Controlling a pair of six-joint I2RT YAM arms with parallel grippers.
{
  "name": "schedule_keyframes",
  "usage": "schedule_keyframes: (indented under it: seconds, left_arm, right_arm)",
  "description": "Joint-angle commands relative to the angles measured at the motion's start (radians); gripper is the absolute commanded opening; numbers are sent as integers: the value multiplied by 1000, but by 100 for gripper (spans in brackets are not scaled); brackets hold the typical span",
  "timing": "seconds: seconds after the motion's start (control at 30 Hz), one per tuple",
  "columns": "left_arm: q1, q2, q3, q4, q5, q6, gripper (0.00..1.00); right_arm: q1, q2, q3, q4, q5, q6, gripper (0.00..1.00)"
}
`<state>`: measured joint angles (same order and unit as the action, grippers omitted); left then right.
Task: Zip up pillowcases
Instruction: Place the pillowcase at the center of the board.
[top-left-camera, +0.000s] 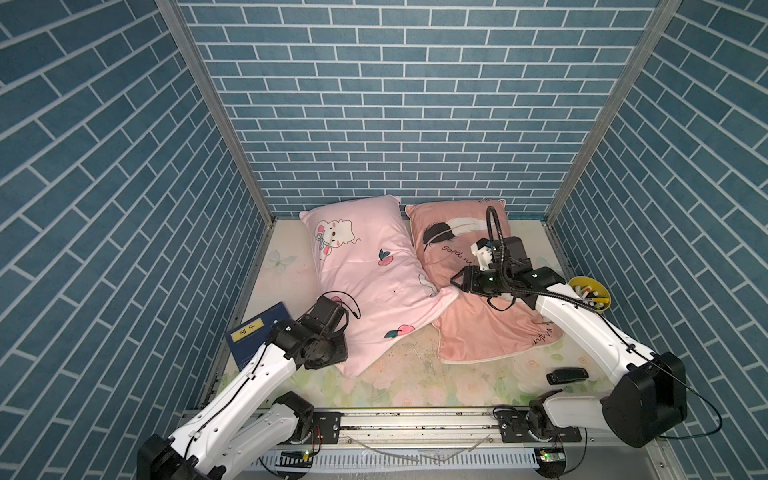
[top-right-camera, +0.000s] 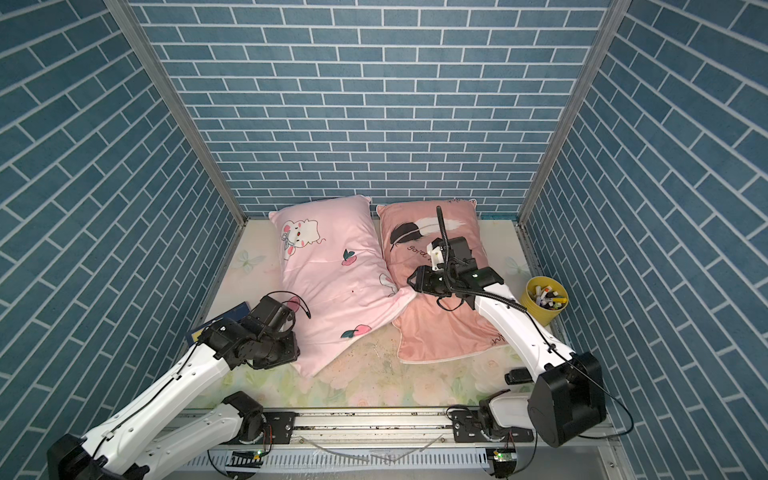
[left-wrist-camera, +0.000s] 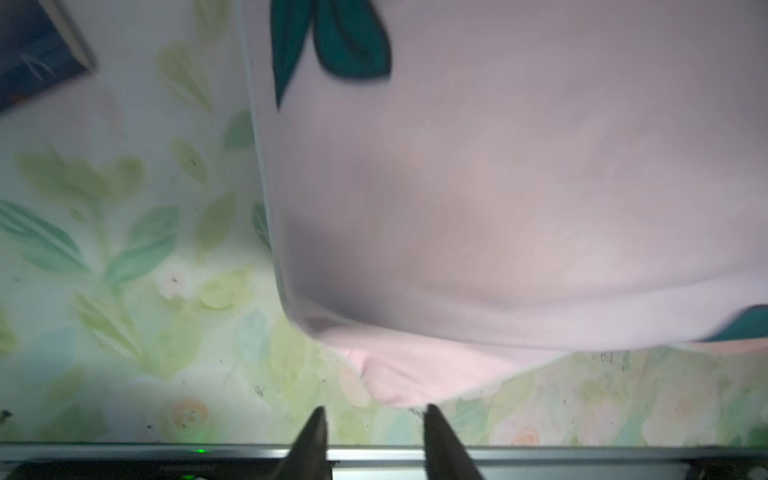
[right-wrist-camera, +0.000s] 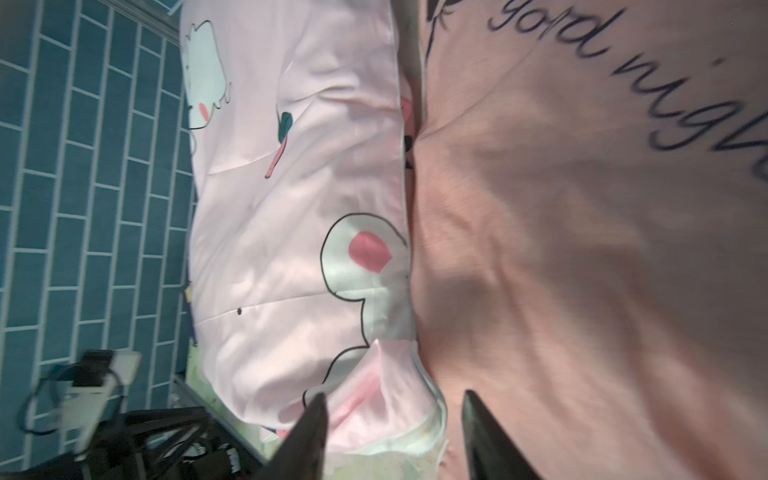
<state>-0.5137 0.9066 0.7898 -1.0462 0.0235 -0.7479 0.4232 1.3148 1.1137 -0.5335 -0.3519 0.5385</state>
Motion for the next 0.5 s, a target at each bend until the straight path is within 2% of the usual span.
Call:
schedule_keyframes:
  seconds: [0.0,0.03,0.17,0.23,0.33,0.47]
  left_arm:
    - [42,-19,79,-41,-196,35,94]
    - [66,-25,91,-22,-218,54,99]
    - [146,-13,123,94,-314,188,100]
    - [180,17,111,167,-446,247,100]
    - [210,58,50,329,-594,299,100]
    - [250,107,-43,595,-692,424,99]
  right_arm:
    - [-44,-51,91,-128,131,-173,92]
    - [-56,-55,103,-143,166,-183,99]
    - [-141,-42,101,-154,327,-202,99]
    - [-197,-29,63,-133,397,-210,99]
    - [-254,-54,-56,-14,495,-240,99]
    - [-304,-102,-268,233,645,-294,99]
